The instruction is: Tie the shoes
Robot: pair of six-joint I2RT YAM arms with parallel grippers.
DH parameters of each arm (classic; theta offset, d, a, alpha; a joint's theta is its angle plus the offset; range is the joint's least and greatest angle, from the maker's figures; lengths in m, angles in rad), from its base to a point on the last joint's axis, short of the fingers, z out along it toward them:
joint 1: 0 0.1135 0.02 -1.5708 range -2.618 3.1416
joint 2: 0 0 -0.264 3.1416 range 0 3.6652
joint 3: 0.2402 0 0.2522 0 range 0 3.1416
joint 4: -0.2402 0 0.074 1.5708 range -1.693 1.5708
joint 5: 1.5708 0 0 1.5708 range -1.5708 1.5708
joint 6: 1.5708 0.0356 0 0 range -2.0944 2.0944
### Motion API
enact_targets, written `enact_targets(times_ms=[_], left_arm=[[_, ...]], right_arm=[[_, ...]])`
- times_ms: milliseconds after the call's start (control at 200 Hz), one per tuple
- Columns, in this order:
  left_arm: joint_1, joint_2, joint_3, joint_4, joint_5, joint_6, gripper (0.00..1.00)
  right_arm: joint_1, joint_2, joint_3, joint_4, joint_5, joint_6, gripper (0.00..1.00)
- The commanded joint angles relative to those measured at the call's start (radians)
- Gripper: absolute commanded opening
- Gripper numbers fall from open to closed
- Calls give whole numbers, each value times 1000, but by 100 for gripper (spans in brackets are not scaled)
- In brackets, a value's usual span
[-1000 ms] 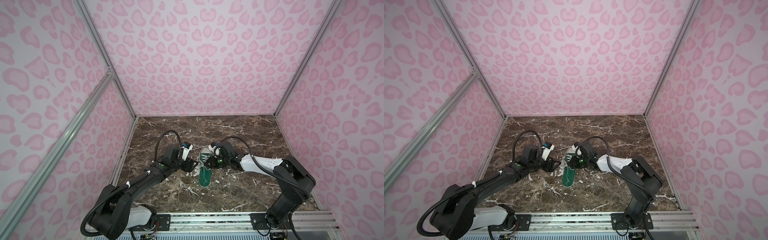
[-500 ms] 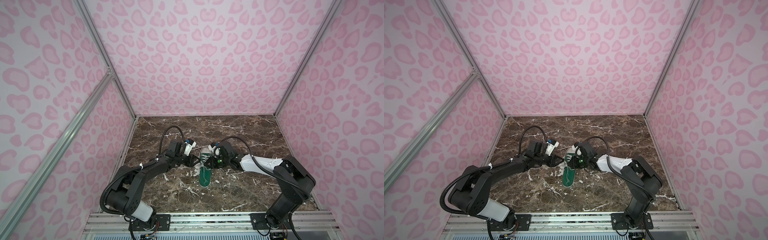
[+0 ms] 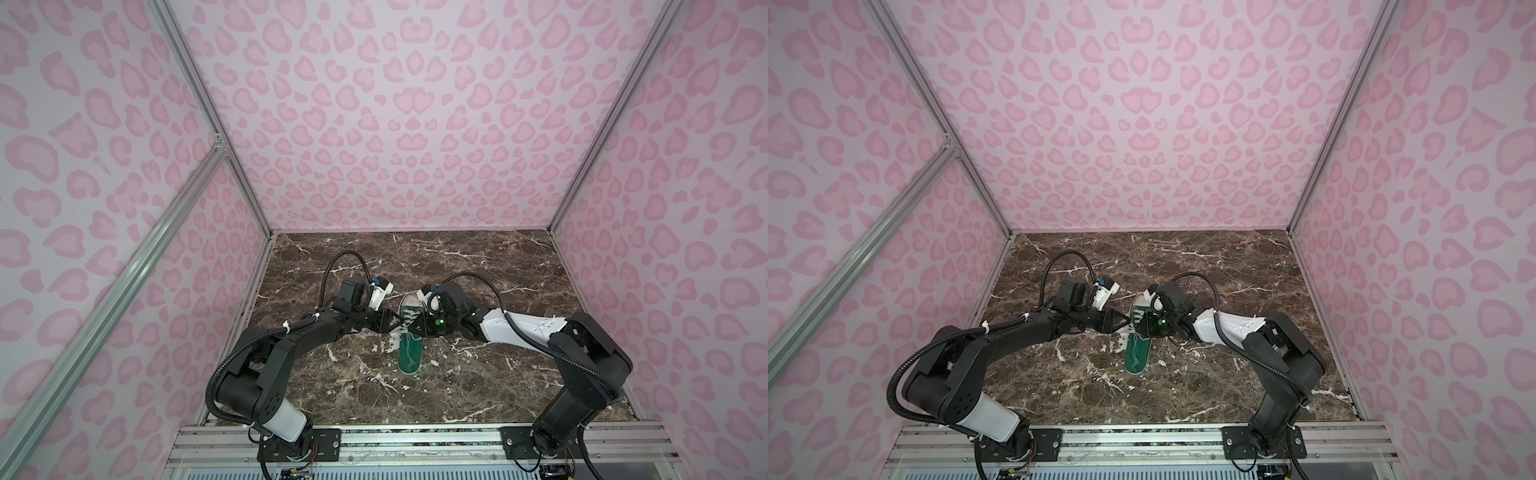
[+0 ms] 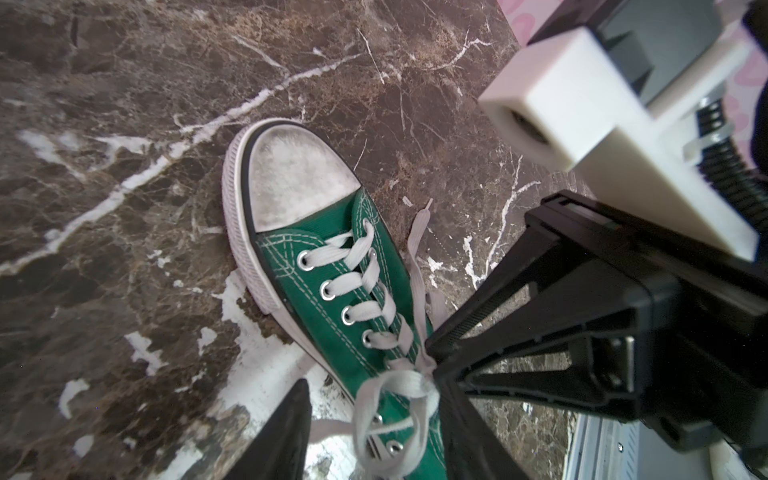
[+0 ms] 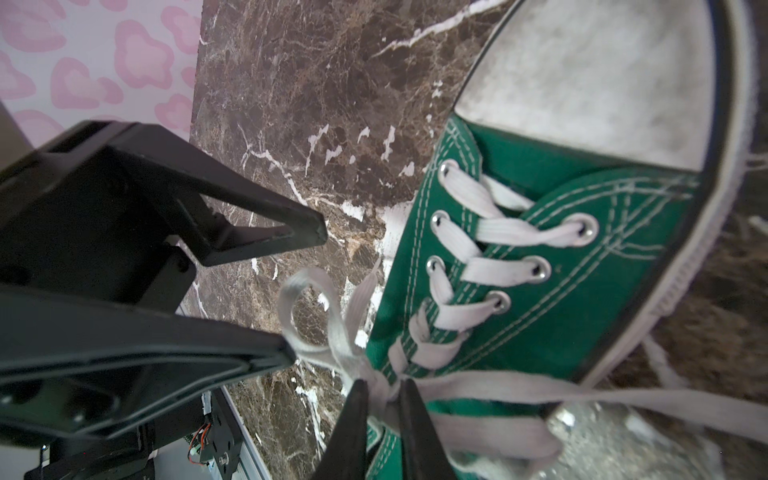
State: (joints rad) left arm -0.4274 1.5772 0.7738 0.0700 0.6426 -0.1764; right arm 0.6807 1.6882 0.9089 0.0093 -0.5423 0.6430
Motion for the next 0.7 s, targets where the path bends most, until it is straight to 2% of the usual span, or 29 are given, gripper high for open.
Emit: enact_targets(times_ms=[0, 85, 120, 325, 505, 695], left_arm=[[1, 6, -18, 35, 43, -19, 45], [1, 2, -36, 56, 50, -31, 38], [1, 0, -40, 57, 46, -33, 29], [1, -26, -66, 77, 27, -47, 13], [0, -55, -62, 43, -36, -16, 5], [0, -44, -40, 7, -82, 11, 3]], right_arm=[[3, -2, -2, 5, 6, -9, 17], [3, -2, -3, 5, 6, -7, 17], [3, -2, -3, 4, 5, -9, 17], [4, 2, -3, 5, 6, -9, 17], [5, 8, -4, -1, 13, -9, 17], [-1, 21, -32, 63, -15, 26, 17]])
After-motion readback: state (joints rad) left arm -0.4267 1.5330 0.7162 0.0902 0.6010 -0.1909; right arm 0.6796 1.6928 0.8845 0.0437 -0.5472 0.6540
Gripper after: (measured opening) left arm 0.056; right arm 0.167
